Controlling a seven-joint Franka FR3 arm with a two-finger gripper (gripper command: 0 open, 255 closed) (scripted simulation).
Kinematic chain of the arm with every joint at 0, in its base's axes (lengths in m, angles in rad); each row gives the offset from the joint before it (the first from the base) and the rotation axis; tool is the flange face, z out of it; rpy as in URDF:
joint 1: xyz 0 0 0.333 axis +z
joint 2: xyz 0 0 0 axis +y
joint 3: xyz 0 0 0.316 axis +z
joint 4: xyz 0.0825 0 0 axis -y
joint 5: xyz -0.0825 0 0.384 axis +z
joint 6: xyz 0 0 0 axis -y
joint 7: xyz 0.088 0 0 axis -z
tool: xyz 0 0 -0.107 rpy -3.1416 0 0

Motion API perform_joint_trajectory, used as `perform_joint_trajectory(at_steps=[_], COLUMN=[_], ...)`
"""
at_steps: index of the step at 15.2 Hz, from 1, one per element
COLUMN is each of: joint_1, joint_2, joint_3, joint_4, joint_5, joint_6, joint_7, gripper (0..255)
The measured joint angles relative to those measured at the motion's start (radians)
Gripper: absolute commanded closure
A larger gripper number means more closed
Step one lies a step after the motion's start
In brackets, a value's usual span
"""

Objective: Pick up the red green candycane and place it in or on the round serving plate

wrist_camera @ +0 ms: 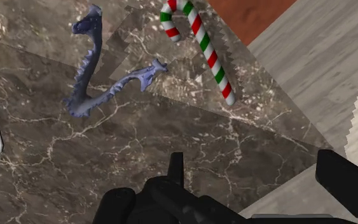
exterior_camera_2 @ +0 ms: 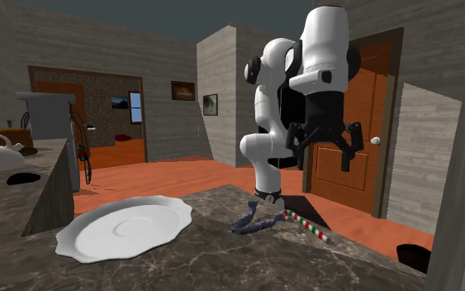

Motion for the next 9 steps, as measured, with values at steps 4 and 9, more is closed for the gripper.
perform_joint_trajectory(at_steps=[4,9], joint_1=[0.002,0.0], joint_2=[0.043,0.074], joint_3=[0.005,0.004], joint_4=[-0.023,-0.052], joint_5=[0.0,-0.003], joint_6=[0.084,0.146], joint_7=[0.005,0.005], gripper=[0,0])
